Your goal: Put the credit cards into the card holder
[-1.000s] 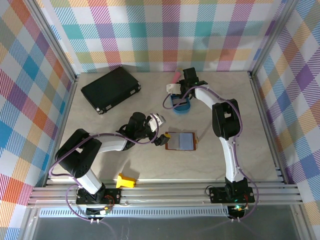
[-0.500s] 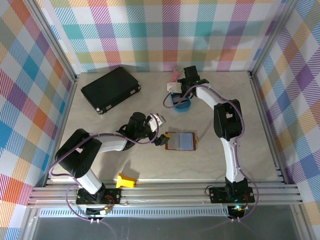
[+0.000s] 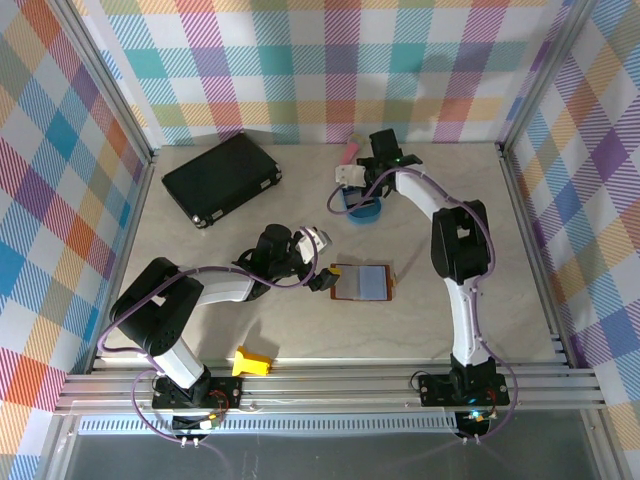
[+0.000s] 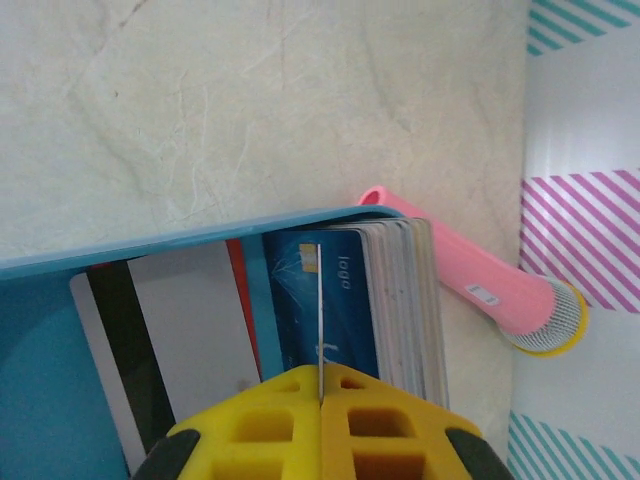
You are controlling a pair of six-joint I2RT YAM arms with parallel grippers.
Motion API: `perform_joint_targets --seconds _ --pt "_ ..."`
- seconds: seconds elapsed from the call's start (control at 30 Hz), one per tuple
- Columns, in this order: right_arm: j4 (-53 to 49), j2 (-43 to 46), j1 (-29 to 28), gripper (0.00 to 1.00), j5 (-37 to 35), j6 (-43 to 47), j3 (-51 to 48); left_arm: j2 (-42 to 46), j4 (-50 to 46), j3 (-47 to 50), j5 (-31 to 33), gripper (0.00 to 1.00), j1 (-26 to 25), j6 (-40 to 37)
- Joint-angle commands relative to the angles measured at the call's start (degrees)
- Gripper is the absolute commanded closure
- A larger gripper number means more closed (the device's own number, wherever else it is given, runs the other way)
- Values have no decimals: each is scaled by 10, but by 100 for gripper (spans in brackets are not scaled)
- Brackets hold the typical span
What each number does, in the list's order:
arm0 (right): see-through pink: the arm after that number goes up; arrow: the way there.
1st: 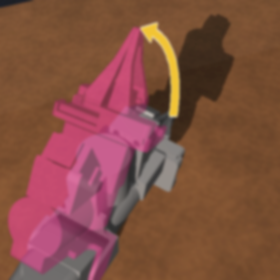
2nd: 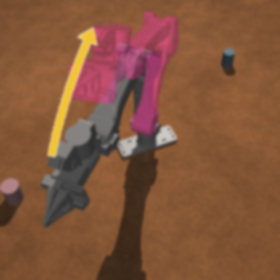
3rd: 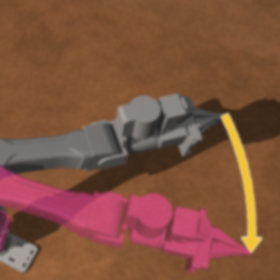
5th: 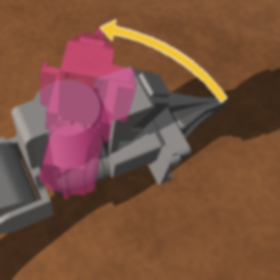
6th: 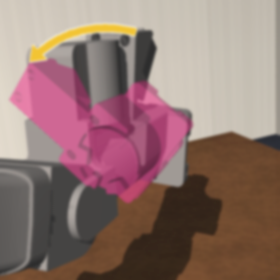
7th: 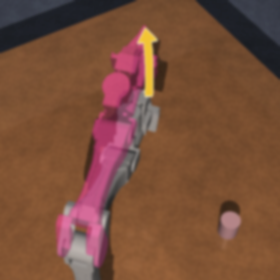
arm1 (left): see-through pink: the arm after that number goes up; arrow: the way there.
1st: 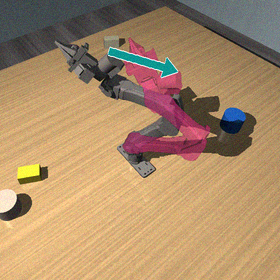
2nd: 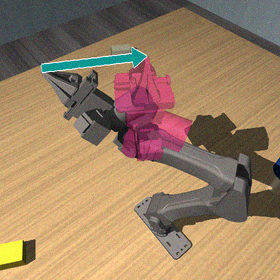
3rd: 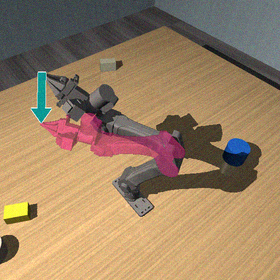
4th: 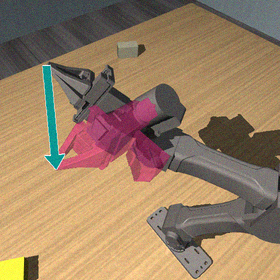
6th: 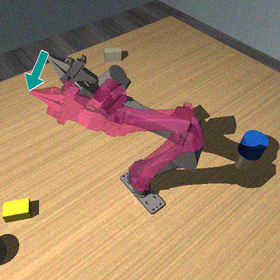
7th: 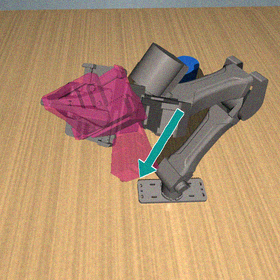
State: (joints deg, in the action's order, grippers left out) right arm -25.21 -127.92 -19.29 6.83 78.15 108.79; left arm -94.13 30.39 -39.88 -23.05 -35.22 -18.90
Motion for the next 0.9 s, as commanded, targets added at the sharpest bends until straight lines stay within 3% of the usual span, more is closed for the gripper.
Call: perform_joint_targets --seconds 0.0,0.1,0.23,0.33,0.47,0.6,0.67,0.77,0.87 --pt "-10 74 4 100 33 -52 -23 18 31 12 3 0 -5 5" --pt "9 134 7 100 41 -129 -75 28 49 15 10 0 -3 17" --pt "24 251 25 100 79 -322 -152 61 73 11 33 0 0 76" --pt "29 351 47 100 135 -514 -218 97 47 -9 93 2 1 197" --pt "0 458 73 100 194 -790 -296 151 -56 -45 104 4 -3 348" --pt "-7 509 83 100 324 -975 -360 194 -96 -63 57 7 -6 466" --pt "60 527 84 100 395 -1086 -407 205 -98 -74 24 9 -8 534" --pt "173 539 83 100 438 -1251 -460 203 -84 -97 -18 13 -12 630" --pt "253 542 82 100 462 -1349 -495 194 -71 -121 -32 16 -27 693"
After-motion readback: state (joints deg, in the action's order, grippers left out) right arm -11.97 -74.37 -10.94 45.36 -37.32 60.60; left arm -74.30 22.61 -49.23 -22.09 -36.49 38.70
